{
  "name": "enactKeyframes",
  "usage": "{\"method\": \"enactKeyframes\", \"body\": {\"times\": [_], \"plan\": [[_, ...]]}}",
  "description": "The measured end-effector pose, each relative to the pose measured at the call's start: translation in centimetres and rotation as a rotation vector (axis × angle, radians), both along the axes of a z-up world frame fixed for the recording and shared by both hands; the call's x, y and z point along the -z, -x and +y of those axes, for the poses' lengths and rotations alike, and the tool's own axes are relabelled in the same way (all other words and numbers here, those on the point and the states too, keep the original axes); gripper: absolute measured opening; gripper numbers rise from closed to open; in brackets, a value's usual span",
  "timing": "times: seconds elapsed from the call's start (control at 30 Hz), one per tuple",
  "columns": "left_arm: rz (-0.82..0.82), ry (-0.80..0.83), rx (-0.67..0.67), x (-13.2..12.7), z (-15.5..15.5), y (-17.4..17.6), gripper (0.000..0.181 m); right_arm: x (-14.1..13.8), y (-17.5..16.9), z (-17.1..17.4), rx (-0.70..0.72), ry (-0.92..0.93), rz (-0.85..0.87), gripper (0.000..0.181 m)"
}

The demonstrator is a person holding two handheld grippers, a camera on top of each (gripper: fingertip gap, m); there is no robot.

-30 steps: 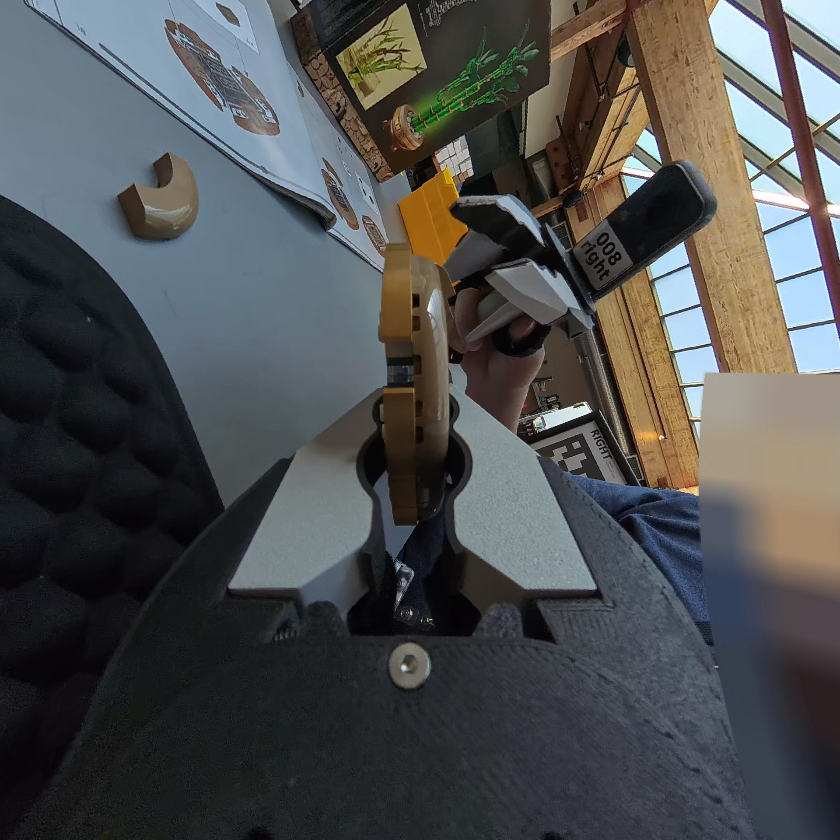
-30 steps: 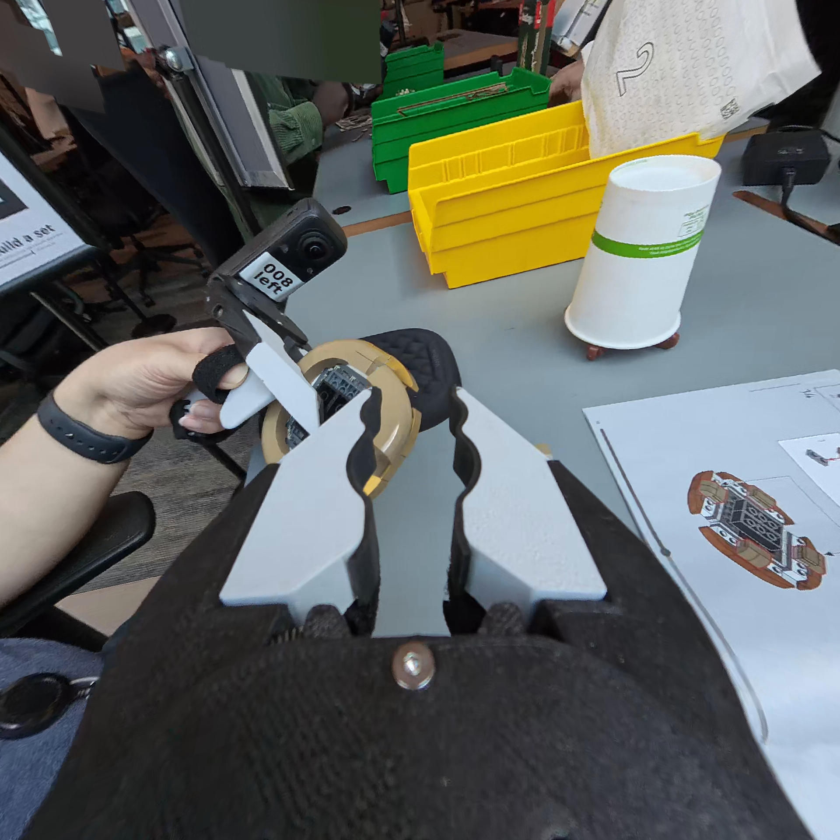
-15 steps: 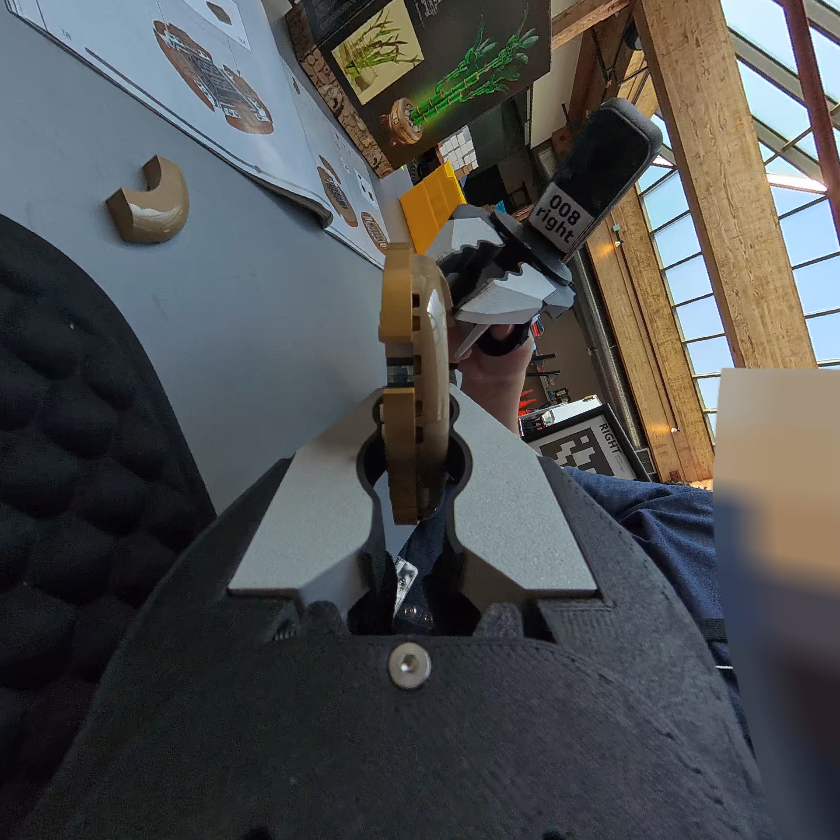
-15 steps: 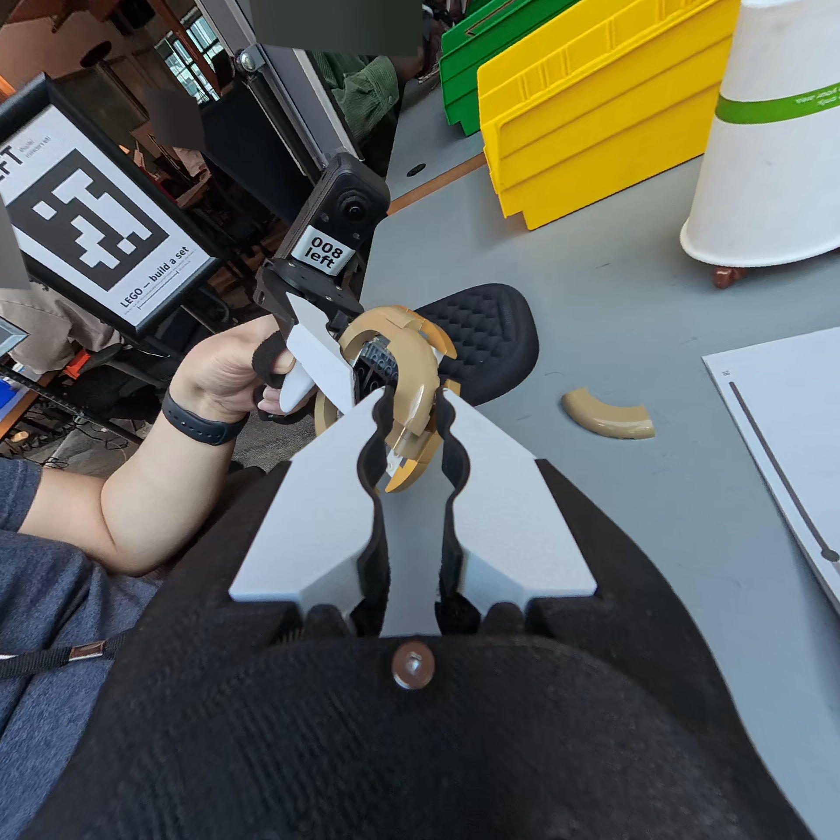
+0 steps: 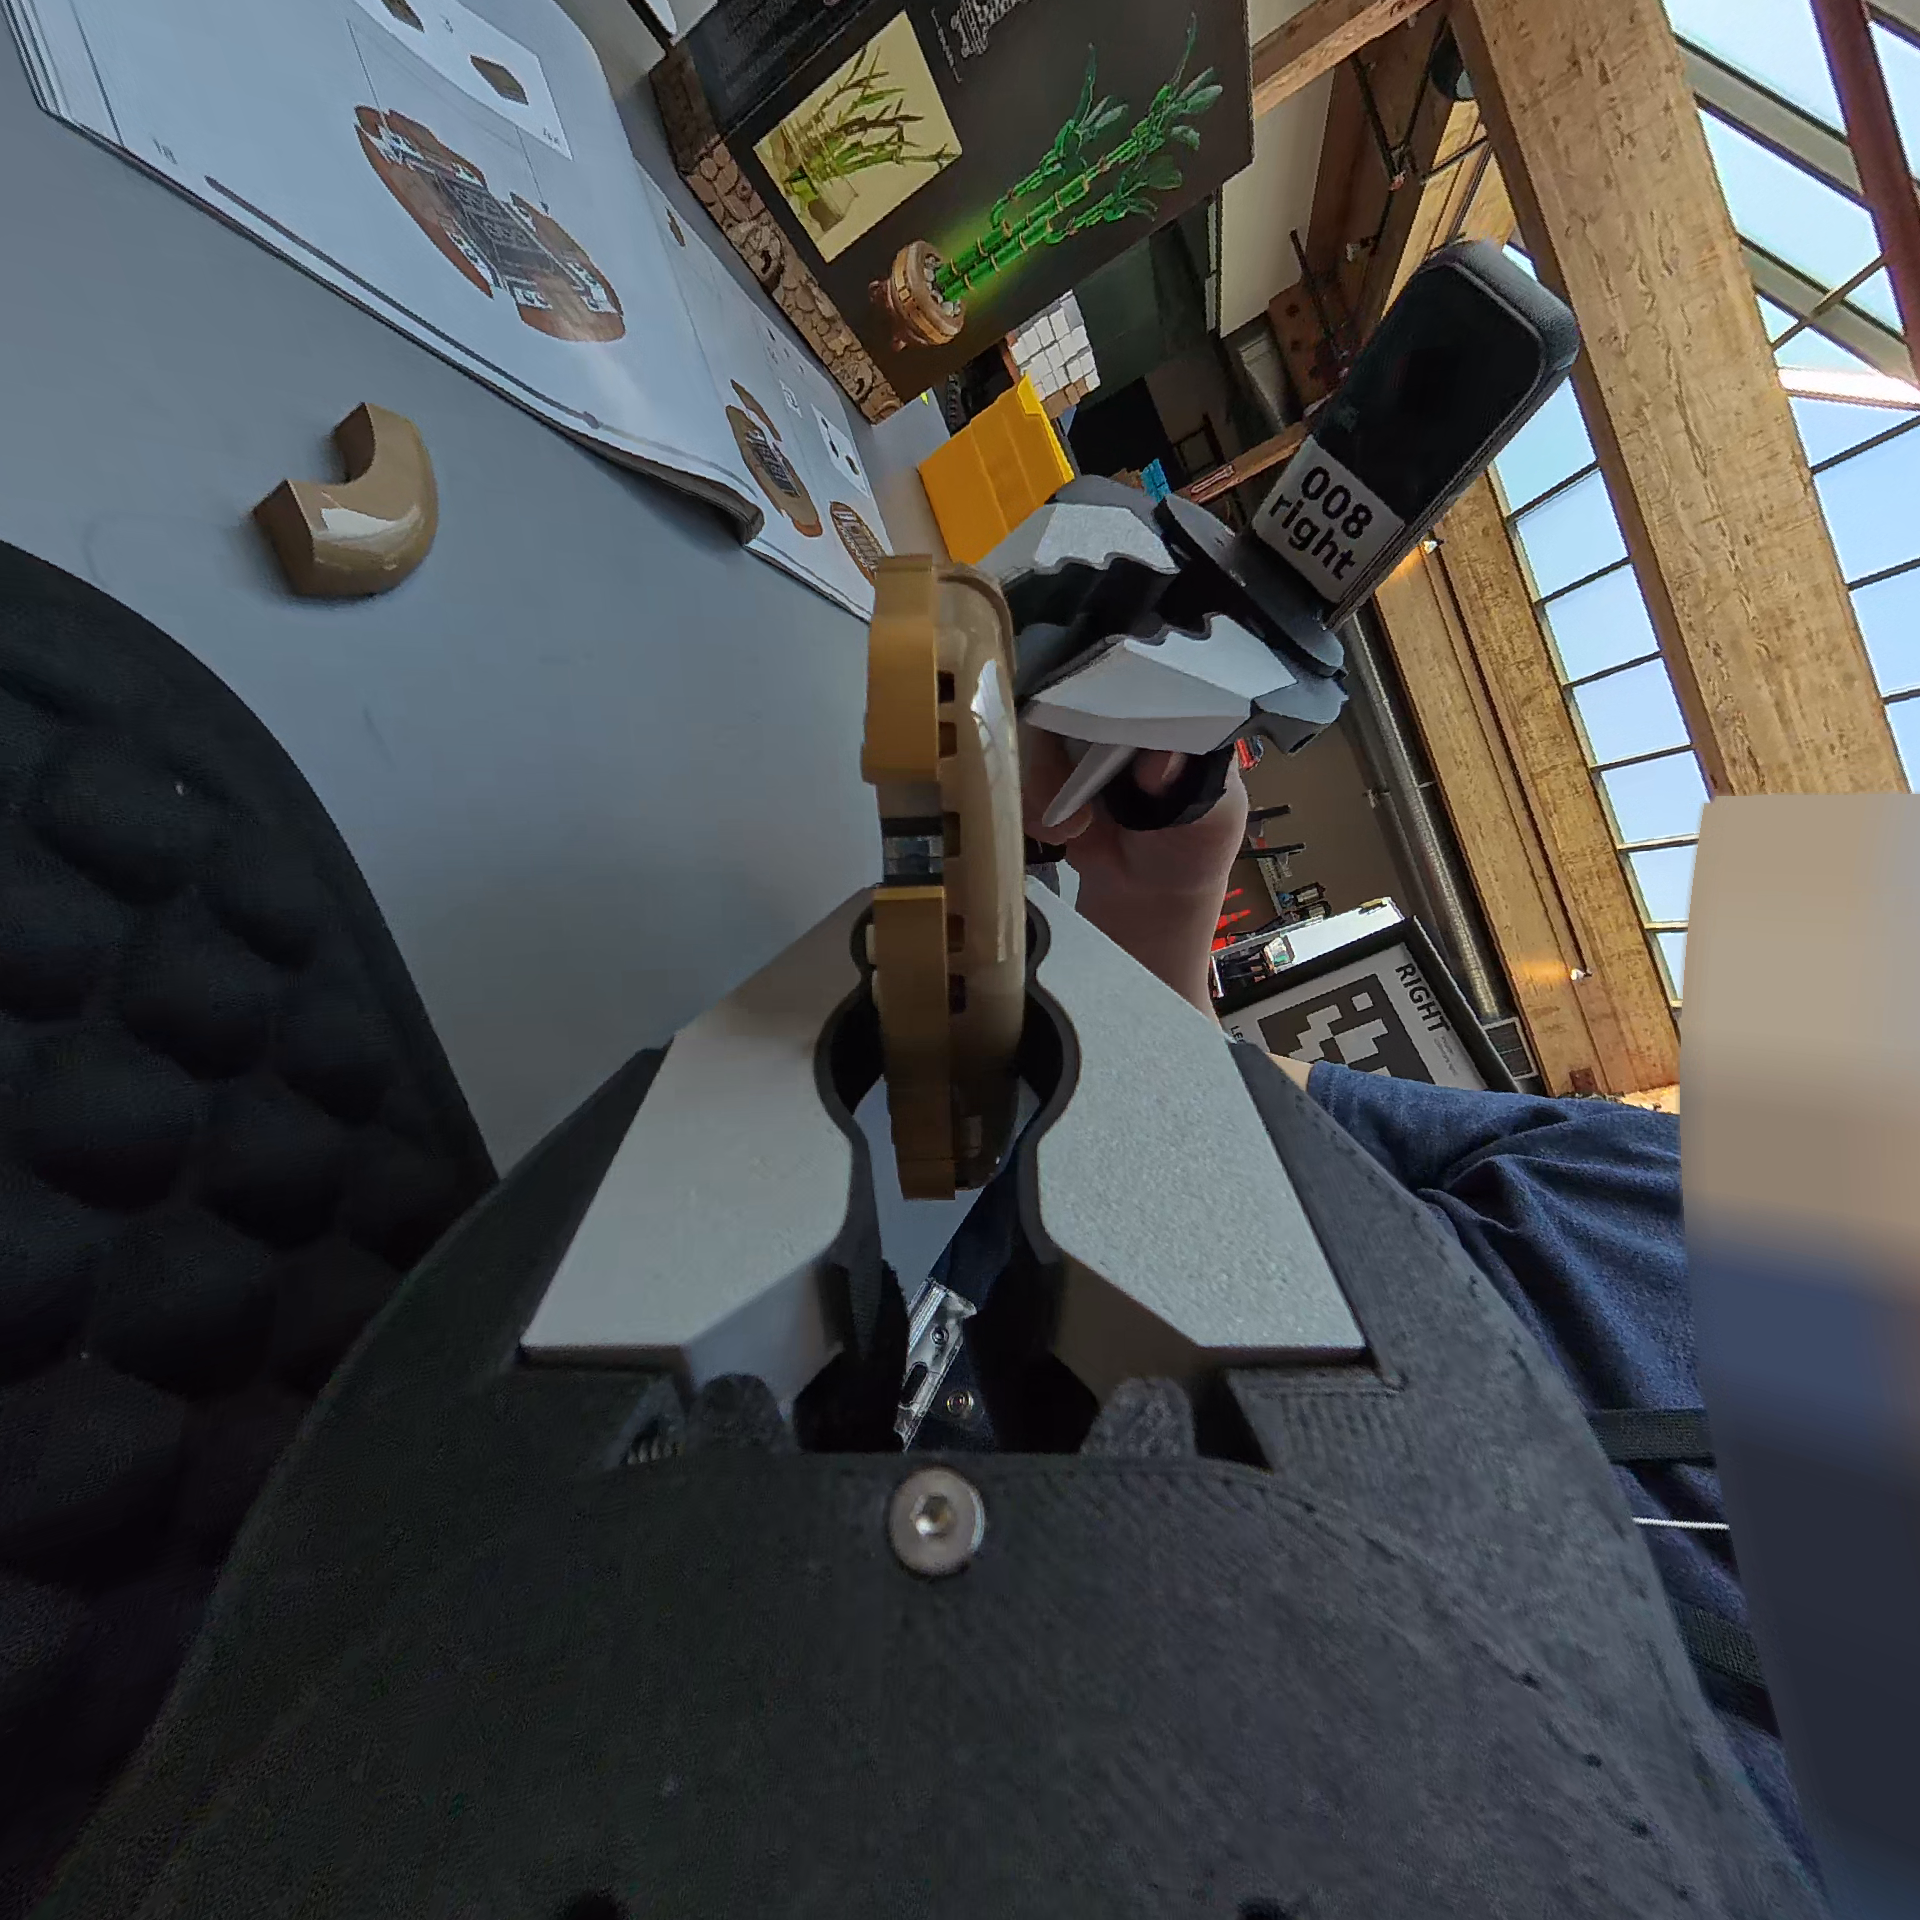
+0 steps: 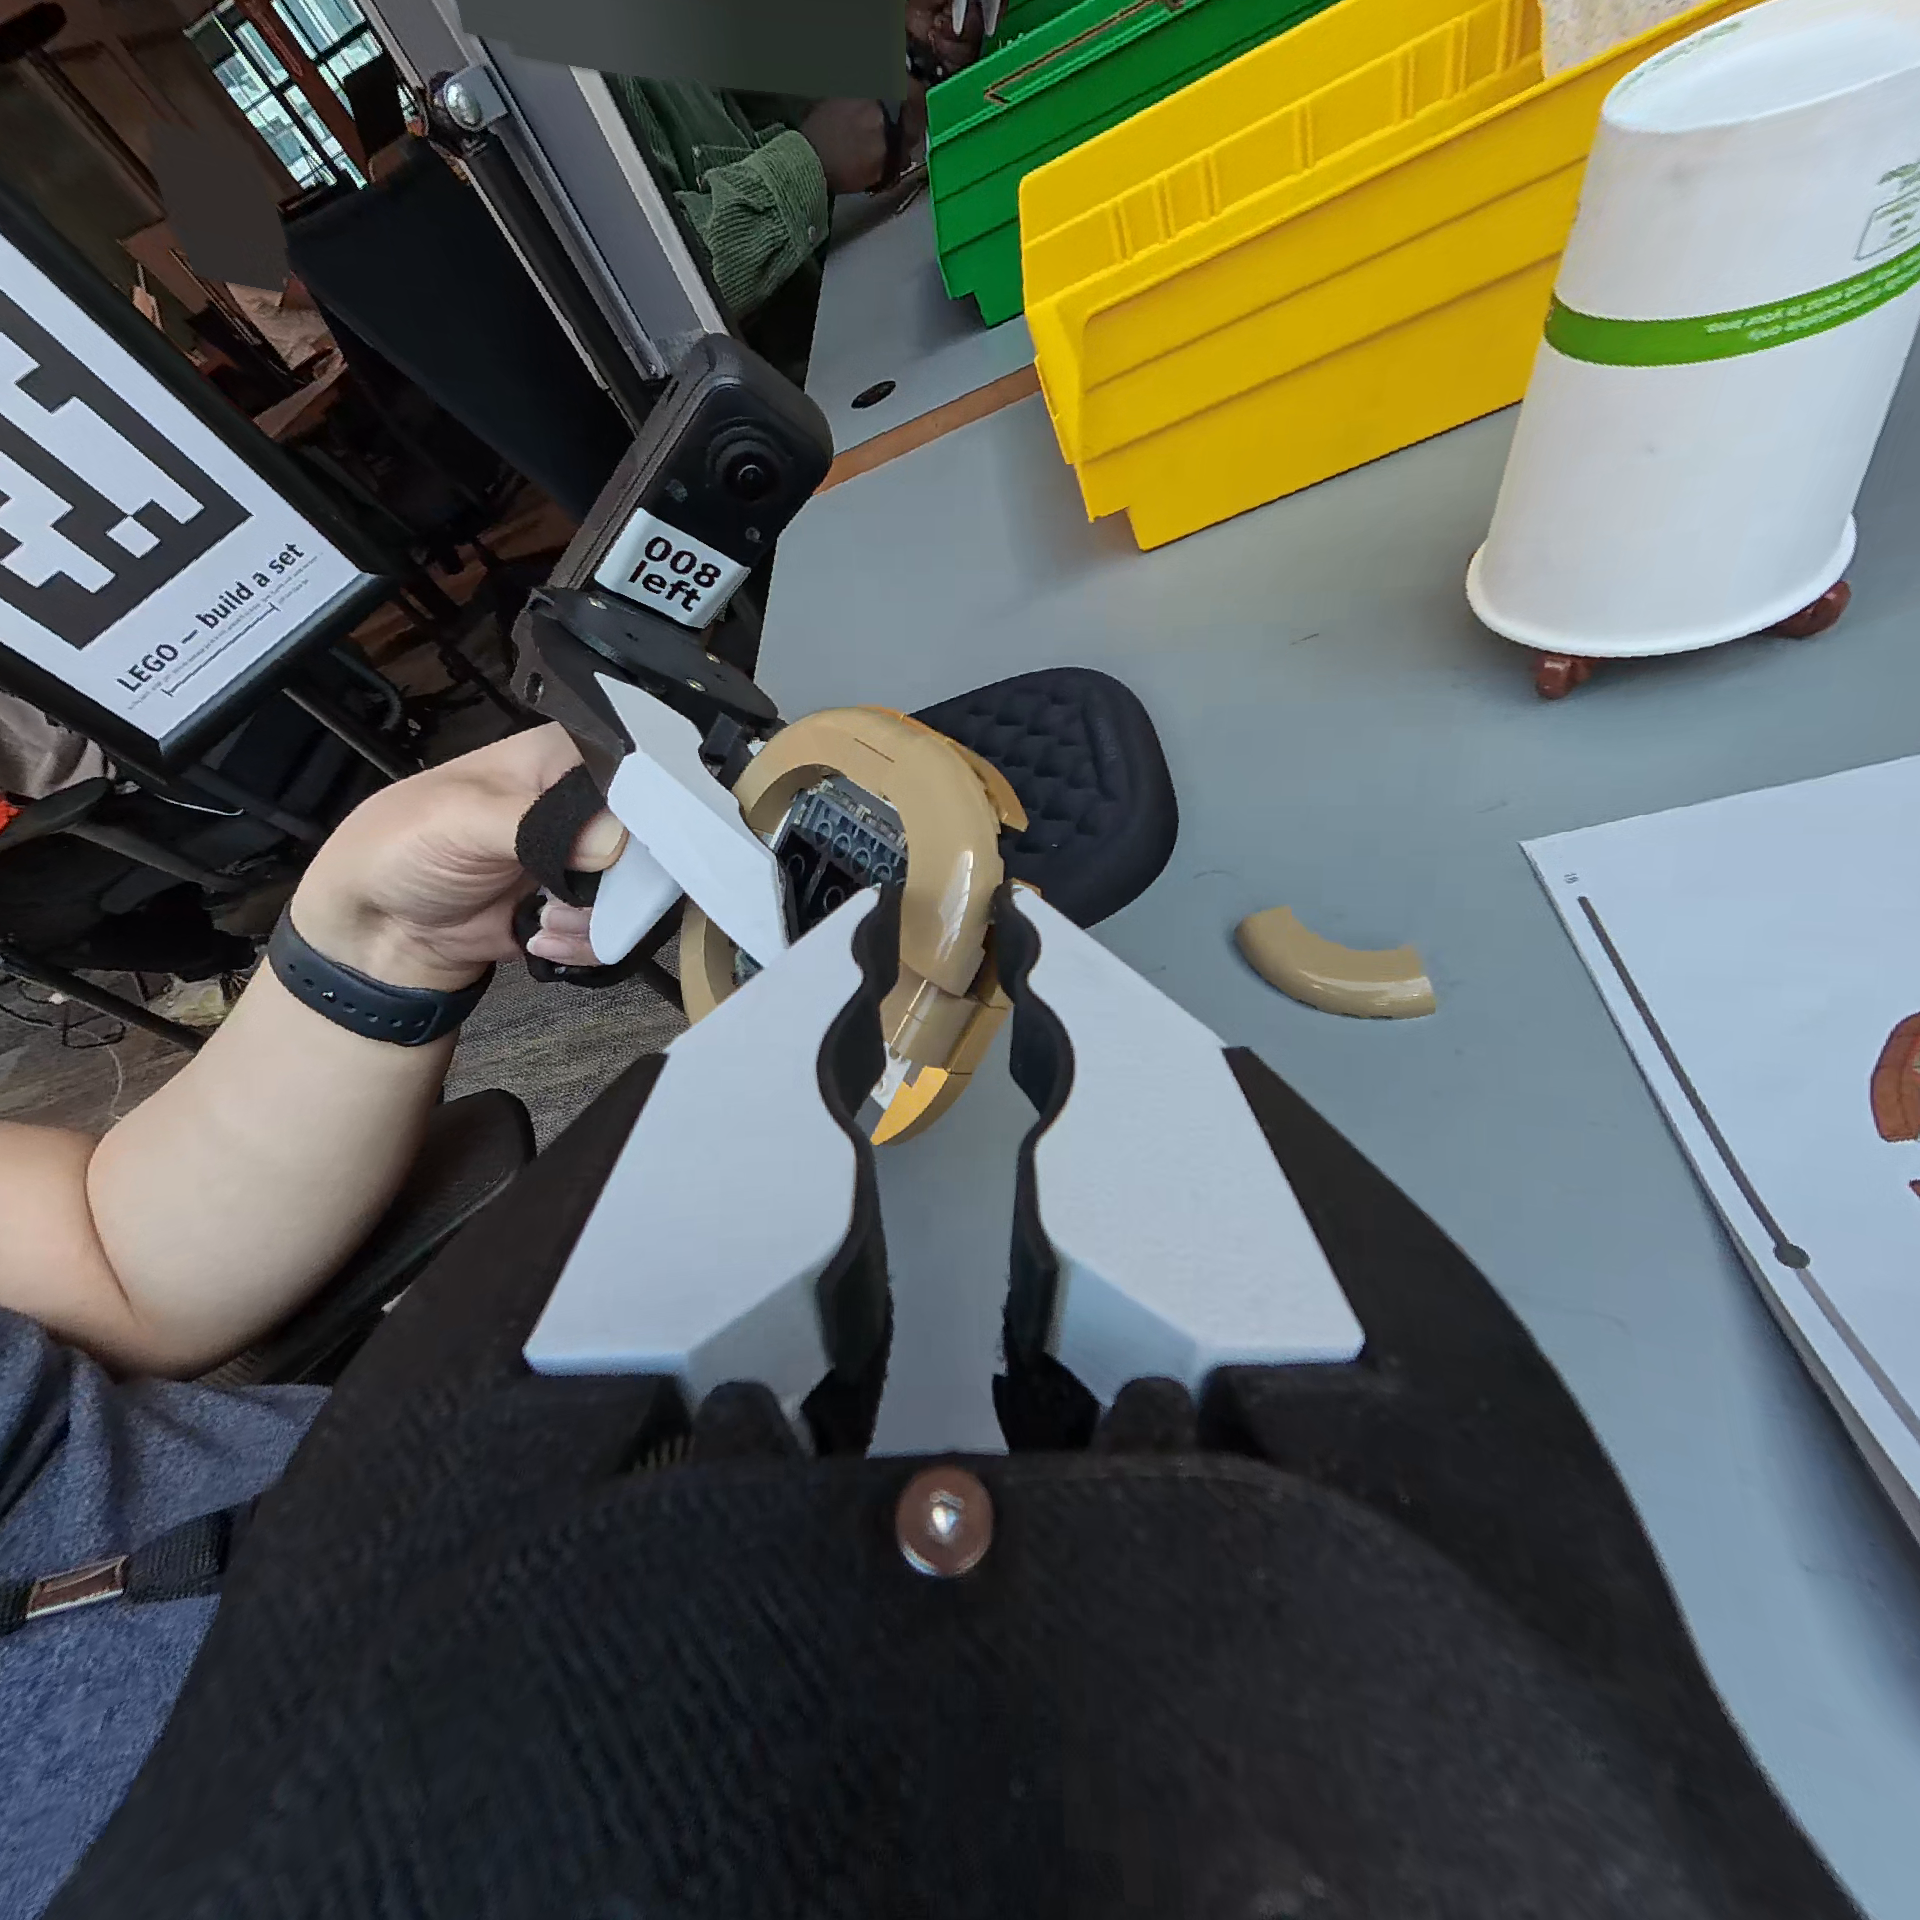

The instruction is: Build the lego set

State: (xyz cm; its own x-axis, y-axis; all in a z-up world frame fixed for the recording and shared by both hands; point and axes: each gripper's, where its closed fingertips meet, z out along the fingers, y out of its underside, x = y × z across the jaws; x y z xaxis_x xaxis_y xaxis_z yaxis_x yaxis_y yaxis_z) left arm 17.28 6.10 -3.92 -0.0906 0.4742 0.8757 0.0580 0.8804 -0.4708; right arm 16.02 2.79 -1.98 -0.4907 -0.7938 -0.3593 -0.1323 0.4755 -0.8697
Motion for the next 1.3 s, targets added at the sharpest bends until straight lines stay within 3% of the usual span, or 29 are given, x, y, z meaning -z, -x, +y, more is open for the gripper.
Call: {"method": "enactKeyframes", "body": {"times": [0.4,0.67,0.77,0.83,1.03,1.3], "plan": [[0.024,0.022,0.013,-0.8,0.3,0.1,0.019,-0.7,0.2,0.1,-0.010,0.041,-0.027,0.021],[0.032,0.054,0.038,-1.3,0.8,0.1,0.019,-0.8,0.1,0.4,-0.069,-0.070,-0.169,0.028],[0.046,0.083,0.058,-1.9,1.2,0.2,0.019,-0.7,0.2,0.4,-0.081,-0.112,-0.204,0.047],[0.032,0.101,0.062,-1.9,1.3,0.2,0.019,-1.4,-0.2,1.4,-0.156,-0.155,-0.266,0.024],[0.032,0.129,0.075,-2.3,1.6,0.2,0.020,-1.4,-0.3,1.7,-0.189,-0.235,-0.341,0.031],[0.001,0.155,0.076,-2.0,1.7,0.4,0.019,-1.4,-0.2,2.1,-0.231,-0.316,-0.411,0.021]]}}
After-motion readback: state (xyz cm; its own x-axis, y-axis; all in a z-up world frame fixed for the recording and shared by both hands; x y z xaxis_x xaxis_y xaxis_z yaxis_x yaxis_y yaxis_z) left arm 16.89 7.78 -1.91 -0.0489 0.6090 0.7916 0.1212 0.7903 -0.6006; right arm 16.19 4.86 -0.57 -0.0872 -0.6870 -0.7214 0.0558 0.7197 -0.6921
